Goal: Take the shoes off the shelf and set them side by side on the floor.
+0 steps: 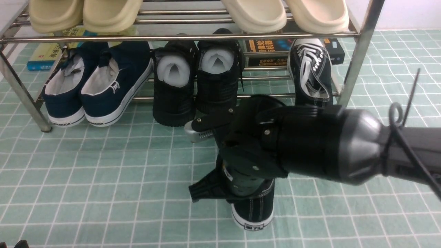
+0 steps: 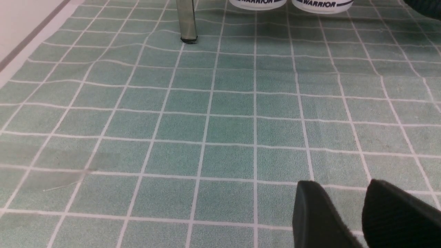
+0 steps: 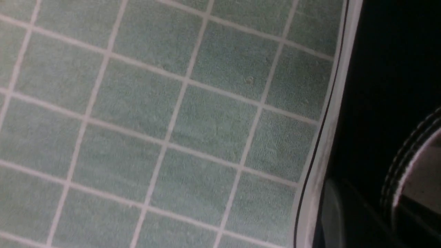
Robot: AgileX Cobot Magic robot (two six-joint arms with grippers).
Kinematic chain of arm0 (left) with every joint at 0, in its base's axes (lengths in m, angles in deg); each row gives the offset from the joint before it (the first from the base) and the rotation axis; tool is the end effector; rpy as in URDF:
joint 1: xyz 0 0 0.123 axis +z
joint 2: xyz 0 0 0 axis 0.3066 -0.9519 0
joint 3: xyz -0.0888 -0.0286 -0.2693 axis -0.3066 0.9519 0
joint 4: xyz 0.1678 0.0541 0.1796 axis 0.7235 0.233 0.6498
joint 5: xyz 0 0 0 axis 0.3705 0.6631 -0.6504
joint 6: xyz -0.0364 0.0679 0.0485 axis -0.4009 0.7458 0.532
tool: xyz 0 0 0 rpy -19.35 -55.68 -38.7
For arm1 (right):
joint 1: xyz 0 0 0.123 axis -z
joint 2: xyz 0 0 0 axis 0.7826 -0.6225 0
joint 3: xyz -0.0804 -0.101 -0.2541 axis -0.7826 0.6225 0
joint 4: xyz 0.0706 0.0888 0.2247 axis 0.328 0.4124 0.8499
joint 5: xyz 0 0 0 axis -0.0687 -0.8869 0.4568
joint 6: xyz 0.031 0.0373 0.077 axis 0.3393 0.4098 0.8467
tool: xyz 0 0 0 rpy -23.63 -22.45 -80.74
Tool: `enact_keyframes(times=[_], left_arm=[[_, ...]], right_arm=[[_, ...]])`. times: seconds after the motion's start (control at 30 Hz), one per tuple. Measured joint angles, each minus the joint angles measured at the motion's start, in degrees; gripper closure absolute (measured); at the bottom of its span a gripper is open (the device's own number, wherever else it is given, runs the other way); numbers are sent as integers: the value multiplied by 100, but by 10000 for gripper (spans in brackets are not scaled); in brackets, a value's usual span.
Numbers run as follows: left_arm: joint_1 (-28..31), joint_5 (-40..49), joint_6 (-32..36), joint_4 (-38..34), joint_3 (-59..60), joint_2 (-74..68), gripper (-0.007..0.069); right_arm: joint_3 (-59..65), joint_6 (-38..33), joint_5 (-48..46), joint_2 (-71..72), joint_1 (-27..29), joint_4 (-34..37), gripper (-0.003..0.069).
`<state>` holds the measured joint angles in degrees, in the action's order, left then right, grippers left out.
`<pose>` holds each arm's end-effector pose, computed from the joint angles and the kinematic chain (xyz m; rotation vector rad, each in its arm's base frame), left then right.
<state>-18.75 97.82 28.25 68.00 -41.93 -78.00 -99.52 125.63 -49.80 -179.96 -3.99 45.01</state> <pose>0.0527 0.0045 0.1739 -0.0354 1.8559 0.0348 0.2400 0.3170 0.2179 -0.3489 2.7535 0.1370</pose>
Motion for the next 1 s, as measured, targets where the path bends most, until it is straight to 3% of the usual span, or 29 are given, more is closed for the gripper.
enact_keyframes(times=[0.23, 0.37, 0.47, 0.57, 0.7, 0.83, 1.0], left_arm=[[0, 0, 0, 0, 0, 0, 382], [0, 0, 0, 0, 0, 0, 382], [0, 0, 0, 0, 0, 0, 382], [0, 0, 0, 0, 0, 0, 382], [0, 0, 0, 0, 0, 0, 382], [0, 0, 0, 0, 0, 0, 382], [0, 0, 0, 0, 0, 0, 382]], right_arm=[[-129, -155, -216, -96, 6, 297, 310], [-480, -998, -1017, 153, 6, 441, 261], [-828, -1770, -1657, 501, 102, 471, 301], [-994, -2504, -1885, 1060, 542, 436, 452], [-994, -2660, -1995, 1339, 1387, 428, 648], [-983, -2661, -1535, 1289, 2092, 635, 666], [-983, -2956, -759, 1042, 2604, 876, 589]])
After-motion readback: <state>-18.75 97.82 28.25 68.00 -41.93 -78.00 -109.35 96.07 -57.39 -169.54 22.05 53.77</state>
